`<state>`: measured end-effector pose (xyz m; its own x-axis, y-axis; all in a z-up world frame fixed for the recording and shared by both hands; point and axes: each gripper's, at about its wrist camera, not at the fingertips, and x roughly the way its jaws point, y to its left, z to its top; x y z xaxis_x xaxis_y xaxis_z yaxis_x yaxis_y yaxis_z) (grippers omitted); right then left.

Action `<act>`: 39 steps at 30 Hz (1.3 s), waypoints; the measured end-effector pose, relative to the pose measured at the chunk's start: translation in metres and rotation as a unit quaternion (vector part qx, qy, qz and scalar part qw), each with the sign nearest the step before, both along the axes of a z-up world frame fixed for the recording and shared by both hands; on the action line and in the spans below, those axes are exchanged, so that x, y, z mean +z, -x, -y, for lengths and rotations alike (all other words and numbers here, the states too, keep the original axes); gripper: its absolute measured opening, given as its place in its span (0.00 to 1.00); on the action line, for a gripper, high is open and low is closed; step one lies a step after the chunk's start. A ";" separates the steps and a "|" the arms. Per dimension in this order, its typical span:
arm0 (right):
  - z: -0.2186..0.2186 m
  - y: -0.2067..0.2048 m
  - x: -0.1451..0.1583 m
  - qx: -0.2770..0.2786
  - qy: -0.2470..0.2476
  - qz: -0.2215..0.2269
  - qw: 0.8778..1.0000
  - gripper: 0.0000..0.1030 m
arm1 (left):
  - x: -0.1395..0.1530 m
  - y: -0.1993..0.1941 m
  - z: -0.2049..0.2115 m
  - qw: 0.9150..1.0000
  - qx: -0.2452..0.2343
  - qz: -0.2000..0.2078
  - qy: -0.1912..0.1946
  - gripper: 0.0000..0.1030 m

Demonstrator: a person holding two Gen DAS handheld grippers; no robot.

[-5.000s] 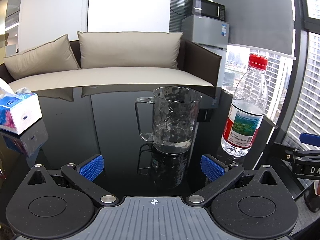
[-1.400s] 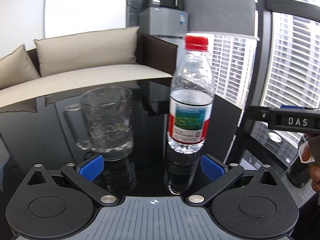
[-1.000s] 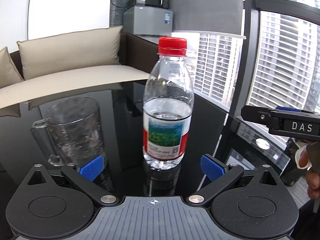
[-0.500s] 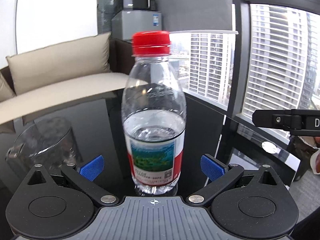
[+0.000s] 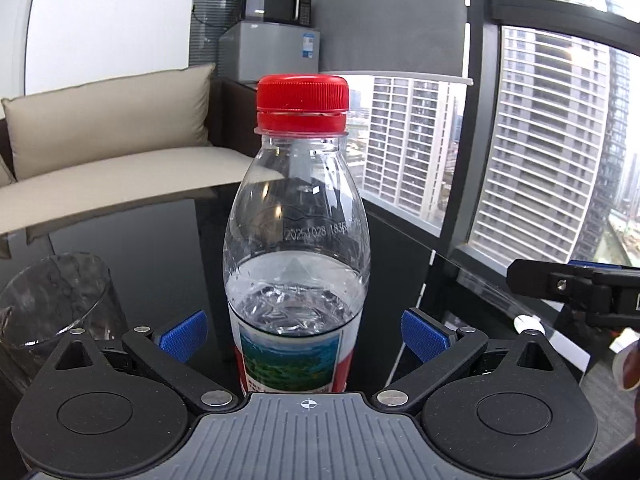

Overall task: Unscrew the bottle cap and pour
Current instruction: 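Close the left gripper around the bottle body, then bring the right gripper down onto the red cap while the left gripper holds the bottle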

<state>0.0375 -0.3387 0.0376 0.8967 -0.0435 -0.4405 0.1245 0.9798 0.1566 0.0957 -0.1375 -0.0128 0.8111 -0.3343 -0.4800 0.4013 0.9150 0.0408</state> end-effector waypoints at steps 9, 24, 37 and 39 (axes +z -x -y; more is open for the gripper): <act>0.004 0.000 -0.003 -0.011 0.000 -0.001 1.000 1.00 | -0.001 0.001 0.004 1.000 -0.012 0.008 -0.022 0.56; -0.004 0.002 -0.004 -0.006 0.002 0.008 1.000 1.00 | -0.001 0.001 -0.010 1.000 -0.028 0.007 -0.003 0.55; -0.025 0.000 0.017 0.059 -0.013 0.031 0.998 1.00 | -0.003 0.005 -0.020 0.998 -0.065 0.003 -0.006 0.55; -0.029 -0.003 0.026 0.077 -0.018 0.033 0.996 1.00 | -0.003 0.004 -0.019 0.997 -0.070 0.003 -0.008 0.55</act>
<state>0.0401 -0.3098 0.0634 0.9186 0.1125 -0.3789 -0.0394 0.9799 0.1956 0.0912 -0.1186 -0.0157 0.7596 -0.4371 -0.4816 0.5253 0.8489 0.0581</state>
